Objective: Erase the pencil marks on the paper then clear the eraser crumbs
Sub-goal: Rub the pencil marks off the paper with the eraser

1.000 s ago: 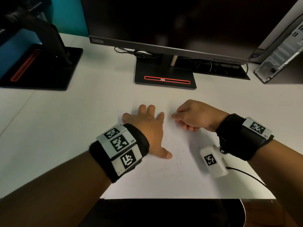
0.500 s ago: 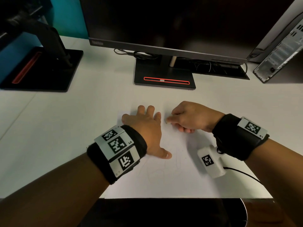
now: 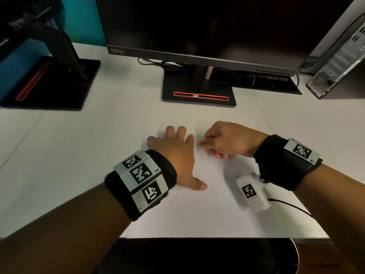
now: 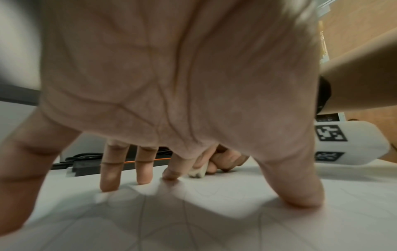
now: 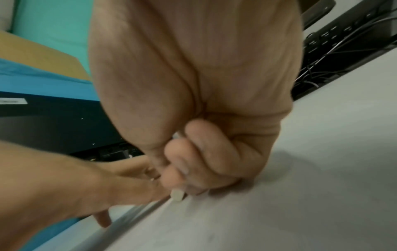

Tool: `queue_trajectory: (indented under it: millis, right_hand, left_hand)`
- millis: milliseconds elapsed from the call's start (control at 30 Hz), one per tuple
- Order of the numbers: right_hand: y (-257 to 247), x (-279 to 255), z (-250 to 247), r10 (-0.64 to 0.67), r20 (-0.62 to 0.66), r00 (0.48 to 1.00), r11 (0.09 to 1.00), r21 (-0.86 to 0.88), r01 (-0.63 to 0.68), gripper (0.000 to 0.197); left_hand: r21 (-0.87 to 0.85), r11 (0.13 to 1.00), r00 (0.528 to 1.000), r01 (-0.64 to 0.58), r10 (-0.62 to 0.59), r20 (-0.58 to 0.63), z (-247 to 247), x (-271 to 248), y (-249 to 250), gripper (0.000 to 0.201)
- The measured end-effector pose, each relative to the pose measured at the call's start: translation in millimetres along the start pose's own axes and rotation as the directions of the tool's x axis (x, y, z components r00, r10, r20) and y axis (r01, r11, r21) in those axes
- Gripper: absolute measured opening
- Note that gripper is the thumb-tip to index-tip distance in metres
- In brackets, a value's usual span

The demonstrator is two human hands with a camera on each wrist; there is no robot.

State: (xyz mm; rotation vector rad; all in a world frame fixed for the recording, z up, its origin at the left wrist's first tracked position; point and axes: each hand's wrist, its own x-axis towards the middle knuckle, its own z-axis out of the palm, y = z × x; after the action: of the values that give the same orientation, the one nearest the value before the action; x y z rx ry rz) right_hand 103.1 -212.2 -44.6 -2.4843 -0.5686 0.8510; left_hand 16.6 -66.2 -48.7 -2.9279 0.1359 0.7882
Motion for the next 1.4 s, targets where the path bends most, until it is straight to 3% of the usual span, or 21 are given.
queue_trajectory:
  millis: [100,233,367,467,600,700,767,867,1000,1133,1267,1400]
  right_hand:
    - [0.7,3.7,-3.5,-0.001,-0.097,0.995,0.999,-0.039,-0.002,0.038]
    - [1.1,1.2,1.1,-0.02,-0.002,1.0,1.0,-0.004,0.02,0.038]
    - [1.4,3.9,-2.7,-0.013,-0.086,0.996,0.999,-0.031,0.011,0.04]
    - [1.7,0.9,0.4,-0.04,-0.003,0.999,0.999,-0.018,0.04,0.04]
    - [2.9,2.7,-4.7,-0.013,-0.07,0.997,1.0,-0.024,0.011,0.039]
    - [4.2,-0.3,-2.3,-0.038,-0.003,0.999,0.998,-0.05,0.038,0.04]
    - [8.4,-4.1,-7.0,-0.013,0.021,1.0,1.0,-0.007,0.013,0.039]
    - [10.6,-4.9,-10.8,0.004,-0.046,0.999,0.999,-0.038,-0.005,0.039]
    - [19.4,-9.7,-9.6,0.009,-0.009,1.0,1.0,-0.027,-0.009,0.04]
    - [26.8,-11.3,-12.8,0.051,-0.107,0.993,0.998,-0.026,-0.054,0.039]
    - [34.1,-16.8,-10.8,0.06,-0.045,0.997,0.998,0.022,-0.059,0.039]
    - [39.8,-22.7,-15.6,0.11,-0.12,0.987,0.994,0.025,-0.108,0.036]
  left_hand:
    - [0.0,1.0,1.0,0.0,0.0,-0.002,0.0,-0.1,-0.4,0.128]
    - [0.002,1.0,1.0,0.0,0.0,0.006,-0.1,0.6,-0.4,0.128]
    - [0.015,1.0,1.0,0.003,-0.003,0.01,-0.3,0.4,-0.3,0.129]
    - [0.011,1.0,1.0,0.003,-0.003,0.012,-0.4,1.2,0.1,0.129]
    - [0.018,1.0,1.0,0.006,-0.006,0.023,-1.3,1.0,0.2,0.129]
    - [0.016,1.0,1.0,0.007,-0.007,0.02,0.0,1.6,0.0,0.13]
    - [0.013,1.0,1.0,0.004,-0.004,0.021,-0.3,1.3,-0.1,0.13]
    - [0.011,1.0,1.0,0.004,-0.004,0.02,-0.9,0.6,-0.7,0.13]
    - [0.009,1.0,1.0,0.005,-0.005,0.019,-0.7,1.1,-0.5,0.131]
    - [0.004,1.0,1.0,0.008,-0.008,0.022,-0.6,0.5,-1.3,0.131]
    - [0.003,1.0,0.999,0.01,-0.01,0.031,-1.7,0.4,-0.4,0.131]
    - [0.002,1.0,0.999,0.015,-0.015,0.044,-2.3,-1.2,-1.1,0.131]
